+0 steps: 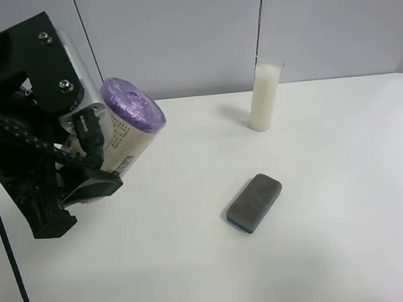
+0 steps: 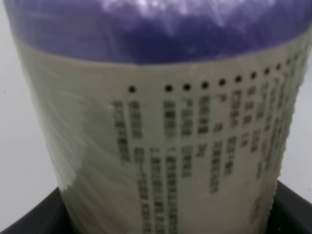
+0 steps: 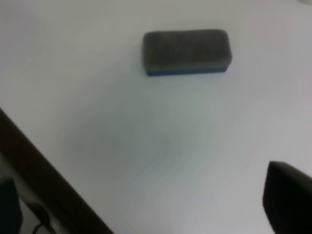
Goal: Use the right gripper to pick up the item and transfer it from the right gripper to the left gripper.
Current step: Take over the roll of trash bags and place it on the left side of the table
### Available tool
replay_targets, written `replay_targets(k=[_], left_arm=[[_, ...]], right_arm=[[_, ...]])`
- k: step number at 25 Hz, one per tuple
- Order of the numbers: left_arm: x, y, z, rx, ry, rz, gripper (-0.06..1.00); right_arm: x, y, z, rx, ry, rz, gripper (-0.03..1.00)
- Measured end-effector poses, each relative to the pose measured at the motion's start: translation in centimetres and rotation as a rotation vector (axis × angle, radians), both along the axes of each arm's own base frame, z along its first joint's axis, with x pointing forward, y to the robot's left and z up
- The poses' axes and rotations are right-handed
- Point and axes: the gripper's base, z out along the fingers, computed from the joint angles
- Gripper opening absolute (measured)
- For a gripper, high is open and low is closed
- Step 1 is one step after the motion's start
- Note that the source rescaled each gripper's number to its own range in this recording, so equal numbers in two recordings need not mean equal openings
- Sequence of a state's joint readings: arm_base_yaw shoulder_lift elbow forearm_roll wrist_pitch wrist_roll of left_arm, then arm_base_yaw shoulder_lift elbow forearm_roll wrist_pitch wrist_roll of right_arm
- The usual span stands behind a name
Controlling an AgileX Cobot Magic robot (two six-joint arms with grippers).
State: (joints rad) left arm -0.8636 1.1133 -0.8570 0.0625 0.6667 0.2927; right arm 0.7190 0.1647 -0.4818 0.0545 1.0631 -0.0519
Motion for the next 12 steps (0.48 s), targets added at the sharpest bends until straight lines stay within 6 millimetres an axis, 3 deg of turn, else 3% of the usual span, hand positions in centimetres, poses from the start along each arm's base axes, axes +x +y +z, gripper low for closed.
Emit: replay_targets(k=[6,12], left_arm=[[0.0,0.0,0.0,-0.001,0.001,0.000,0.02],[-0.1,0.1,-0.1,0.010,0.010,0.001,0.02]], right_arm=[[-1.6,-1.4,0.2,0.090,-0.125,-0.198,0.99],[-1.8,-1.4,0.2,0.080,-0.150,-0.479,0.99]])
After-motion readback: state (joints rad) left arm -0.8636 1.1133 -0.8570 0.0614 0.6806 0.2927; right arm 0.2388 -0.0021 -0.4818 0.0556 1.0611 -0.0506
